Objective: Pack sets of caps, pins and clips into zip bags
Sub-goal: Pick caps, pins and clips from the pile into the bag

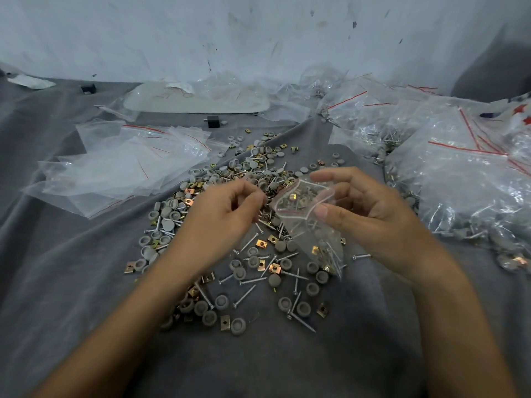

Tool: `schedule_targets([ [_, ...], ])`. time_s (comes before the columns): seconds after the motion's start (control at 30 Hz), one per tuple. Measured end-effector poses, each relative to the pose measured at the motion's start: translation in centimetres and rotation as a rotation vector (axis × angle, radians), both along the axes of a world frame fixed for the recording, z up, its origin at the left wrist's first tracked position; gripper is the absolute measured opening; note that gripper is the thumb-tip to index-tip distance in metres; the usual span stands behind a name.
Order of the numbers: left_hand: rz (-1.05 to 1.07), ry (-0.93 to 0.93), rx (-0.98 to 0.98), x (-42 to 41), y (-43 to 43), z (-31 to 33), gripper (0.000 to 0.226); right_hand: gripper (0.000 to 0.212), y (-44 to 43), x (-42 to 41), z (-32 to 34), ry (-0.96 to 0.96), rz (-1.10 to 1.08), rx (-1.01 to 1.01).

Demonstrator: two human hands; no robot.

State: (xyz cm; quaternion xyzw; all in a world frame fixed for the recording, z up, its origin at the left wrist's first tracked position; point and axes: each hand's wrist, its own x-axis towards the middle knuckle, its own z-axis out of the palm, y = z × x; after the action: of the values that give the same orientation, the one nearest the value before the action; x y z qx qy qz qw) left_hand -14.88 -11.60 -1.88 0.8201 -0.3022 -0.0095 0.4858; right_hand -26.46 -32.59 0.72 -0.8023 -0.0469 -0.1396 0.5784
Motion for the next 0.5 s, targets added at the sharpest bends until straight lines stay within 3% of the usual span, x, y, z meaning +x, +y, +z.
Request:
schedule_targets([
  [0.1,-0.063,-0.169,0.394,0.2,0.3,-0.6,0.015,0.038,-0.3,0.1,-0.1,-0.009,-0.019,0.039],
  [0.17,-0.123,-0.222,0.515,0.0,0.1,-1.0,0.016,0.039,-0.5,0.1,-0.3,-0.008,-0.028,0.040],
  [0.5,-0.195,-0.373,0.668,-0.2,-0.6,-2.1,0.037,0.036,-0.7,0.1,-0.5,-0.007,-0.037,0.040],
])
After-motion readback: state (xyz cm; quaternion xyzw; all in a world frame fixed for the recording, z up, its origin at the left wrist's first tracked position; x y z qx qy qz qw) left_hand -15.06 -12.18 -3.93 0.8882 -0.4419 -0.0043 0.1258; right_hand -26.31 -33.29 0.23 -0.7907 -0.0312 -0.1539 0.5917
